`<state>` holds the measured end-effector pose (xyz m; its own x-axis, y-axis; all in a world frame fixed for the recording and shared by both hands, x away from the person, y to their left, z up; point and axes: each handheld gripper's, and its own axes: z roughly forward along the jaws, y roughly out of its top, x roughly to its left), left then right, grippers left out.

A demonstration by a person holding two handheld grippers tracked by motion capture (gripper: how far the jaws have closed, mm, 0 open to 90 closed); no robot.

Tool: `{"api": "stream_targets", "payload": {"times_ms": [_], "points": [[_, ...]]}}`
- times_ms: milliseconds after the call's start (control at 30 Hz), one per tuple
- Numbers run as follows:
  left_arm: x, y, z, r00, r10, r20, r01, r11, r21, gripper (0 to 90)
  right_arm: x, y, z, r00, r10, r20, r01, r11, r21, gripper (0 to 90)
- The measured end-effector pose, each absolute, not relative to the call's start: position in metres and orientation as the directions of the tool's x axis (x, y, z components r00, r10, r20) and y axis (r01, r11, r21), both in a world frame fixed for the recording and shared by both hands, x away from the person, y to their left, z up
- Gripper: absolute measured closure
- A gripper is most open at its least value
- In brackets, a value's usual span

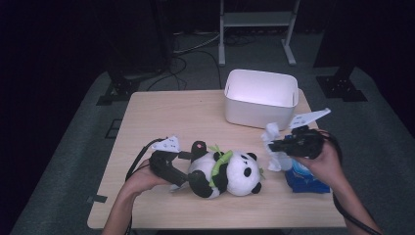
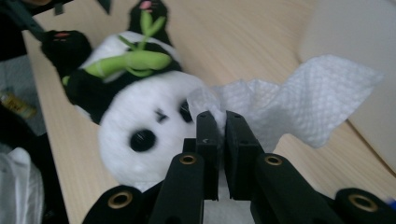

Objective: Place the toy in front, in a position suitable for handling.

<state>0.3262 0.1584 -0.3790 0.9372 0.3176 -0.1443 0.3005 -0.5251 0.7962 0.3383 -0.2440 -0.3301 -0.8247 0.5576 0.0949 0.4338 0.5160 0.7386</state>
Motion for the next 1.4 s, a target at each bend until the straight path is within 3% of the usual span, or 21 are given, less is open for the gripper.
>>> {"api": "stream_targets", "payload": {"times_ms": [100, 300, 667, 1400], "points": [[0.326, 0.157, -0.381, 0.936, 0.323, -0.140, 0.302, -0.529, 0.793, 8.7, 0.339, -0.212, -0.331, -0.870, 0.482, 0.104, 0.395, 0.557, 0.730, 84.4], [0.328, 0.157, -0.386, 0.937, 0.307, -0.164, 0.311, -0.527, 0.791, 8.7, 0.344, -0.154, -0.340, -0.923, 0.363, 0.131, 0.343, 0.616, 0.710, 84.3], [0.328, 0.153, -0.392, 0.939, 0.292, -0.179, 0.316, -0.537, 0.782, 7.6, 0.340, -0.093, -0.345, -0.967, 0.219, 0.134, 0.249, 0.674, 0.696, 83.7], [0.329, 0.154, -0.391, 0.936, 0.312, -0.164, 0.317, -0.541, 0.779, 7.6, 0.328, -0.192, -0.359, -0.903, 0.401, 0.152, 0.390, 0.620, 0.681, 83.2]]}}
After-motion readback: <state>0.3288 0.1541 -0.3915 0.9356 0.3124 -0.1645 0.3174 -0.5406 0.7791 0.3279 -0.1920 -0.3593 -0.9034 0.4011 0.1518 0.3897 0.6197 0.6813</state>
